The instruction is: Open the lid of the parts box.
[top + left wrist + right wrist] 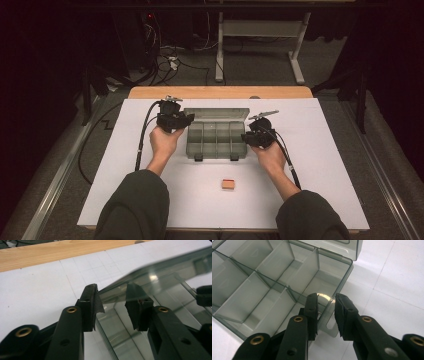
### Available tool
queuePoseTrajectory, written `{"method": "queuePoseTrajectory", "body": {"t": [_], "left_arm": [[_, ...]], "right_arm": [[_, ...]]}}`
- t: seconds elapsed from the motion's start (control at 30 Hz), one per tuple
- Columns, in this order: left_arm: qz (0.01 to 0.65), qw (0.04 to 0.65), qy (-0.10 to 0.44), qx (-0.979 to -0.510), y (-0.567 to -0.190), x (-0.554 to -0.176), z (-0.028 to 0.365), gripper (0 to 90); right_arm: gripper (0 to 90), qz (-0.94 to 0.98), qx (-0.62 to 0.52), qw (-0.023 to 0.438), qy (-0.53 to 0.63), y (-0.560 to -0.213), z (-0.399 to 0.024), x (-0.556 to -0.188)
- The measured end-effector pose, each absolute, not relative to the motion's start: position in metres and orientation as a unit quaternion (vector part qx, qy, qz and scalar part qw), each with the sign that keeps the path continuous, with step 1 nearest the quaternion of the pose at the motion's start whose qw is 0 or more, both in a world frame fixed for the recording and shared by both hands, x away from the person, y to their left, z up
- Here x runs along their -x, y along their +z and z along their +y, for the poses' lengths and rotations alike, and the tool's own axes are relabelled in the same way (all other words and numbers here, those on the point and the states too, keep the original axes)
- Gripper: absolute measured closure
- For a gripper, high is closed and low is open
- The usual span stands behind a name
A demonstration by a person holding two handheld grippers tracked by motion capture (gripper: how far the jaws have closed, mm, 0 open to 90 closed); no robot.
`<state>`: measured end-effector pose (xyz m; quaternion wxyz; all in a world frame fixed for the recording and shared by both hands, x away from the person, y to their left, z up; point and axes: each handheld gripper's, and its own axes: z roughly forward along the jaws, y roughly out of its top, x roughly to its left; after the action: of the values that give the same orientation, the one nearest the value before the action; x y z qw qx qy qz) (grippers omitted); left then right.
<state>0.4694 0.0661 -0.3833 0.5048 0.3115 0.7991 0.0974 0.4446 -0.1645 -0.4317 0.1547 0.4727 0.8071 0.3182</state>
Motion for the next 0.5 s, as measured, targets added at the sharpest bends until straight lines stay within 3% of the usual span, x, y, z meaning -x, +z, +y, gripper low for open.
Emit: {"method": "queuePoseTrajectory", "body": {"t": [0.5], "left_arm": [[0.820, 0.473, 0.122, -0.297, -0.397, -0.515, 0.059, 71.9]], "right_arm": [[72.3, 0.808, -0.466, 0.165, 0.320, -0.433, -0.160, -0.445]]}}
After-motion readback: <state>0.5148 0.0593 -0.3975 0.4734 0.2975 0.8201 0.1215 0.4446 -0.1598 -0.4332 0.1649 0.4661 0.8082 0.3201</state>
